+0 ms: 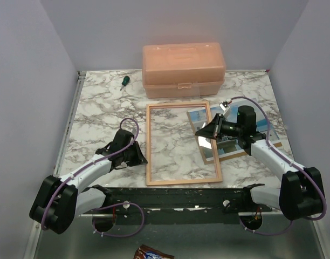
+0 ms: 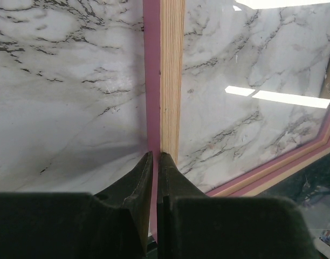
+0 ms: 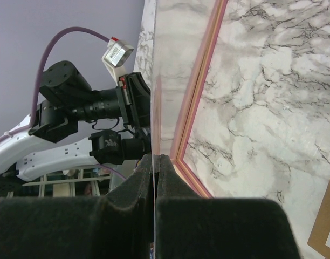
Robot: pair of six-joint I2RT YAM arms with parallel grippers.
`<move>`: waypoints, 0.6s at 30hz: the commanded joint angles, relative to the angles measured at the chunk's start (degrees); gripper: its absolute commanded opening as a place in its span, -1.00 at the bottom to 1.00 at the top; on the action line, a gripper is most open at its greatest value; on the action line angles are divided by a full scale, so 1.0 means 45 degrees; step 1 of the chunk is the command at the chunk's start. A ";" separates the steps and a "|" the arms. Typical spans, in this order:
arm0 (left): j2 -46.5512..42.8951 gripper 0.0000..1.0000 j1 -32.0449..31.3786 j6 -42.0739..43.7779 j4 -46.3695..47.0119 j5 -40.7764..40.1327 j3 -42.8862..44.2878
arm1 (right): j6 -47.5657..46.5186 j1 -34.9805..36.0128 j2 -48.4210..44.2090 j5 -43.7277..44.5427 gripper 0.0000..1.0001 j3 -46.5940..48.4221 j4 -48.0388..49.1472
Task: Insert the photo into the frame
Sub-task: Place the photo frame item in the photo frame.
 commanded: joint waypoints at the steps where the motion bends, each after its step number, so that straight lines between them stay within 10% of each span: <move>1: 0.0380 -0.80 0.0090 0.0538 -0.0796 -0.0727 -0.0306 | 0.0261 0.0175 0.0054 -0.0050 -0.99 -0.0342 0.0791; 18: 0.0457 -0.80 0.0090 0.0597 -0.0796 -0.0690 -0.0276 | -0.0398 0.0261 0.0198 0.0405 -0.99 -0.1493 0.0476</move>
